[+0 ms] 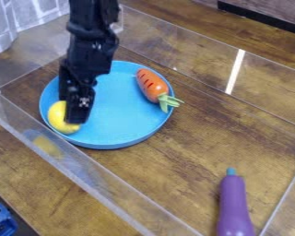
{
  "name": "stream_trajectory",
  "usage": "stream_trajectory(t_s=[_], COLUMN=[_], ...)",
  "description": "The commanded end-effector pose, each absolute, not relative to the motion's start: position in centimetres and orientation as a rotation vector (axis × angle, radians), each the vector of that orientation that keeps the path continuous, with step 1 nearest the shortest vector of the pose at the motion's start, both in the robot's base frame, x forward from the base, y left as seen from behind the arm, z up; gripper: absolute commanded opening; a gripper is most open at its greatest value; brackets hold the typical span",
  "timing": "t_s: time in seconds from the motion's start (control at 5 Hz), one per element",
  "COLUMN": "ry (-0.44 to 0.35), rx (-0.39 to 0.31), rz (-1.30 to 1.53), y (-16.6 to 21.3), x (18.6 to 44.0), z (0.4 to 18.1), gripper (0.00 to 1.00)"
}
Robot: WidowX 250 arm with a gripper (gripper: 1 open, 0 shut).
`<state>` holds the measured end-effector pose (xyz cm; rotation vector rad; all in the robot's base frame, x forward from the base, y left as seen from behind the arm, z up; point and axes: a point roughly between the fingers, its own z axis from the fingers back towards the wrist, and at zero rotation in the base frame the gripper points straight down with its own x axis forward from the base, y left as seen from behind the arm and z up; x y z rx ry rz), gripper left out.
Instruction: Remove the lemon from the blue tray and put it on the table
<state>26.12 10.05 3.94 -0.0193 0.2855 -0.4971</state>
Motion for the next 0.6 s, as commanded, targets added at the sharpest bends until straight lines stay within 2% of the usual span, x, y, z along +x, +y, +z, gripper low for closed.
stream_trajectory(t_s=[0.0,0.2,0.4], ry=[0.245,0.243,0.242], rx=[-0.002,-0.006,-0.010], rz=[-0.482,-0.484,-0.484], y=[10.8,11.2,11.4], x=[26.6,26.8,26.8], z=[4.3,3.7,3.1], gripper=[1.00,1.00,0.00])
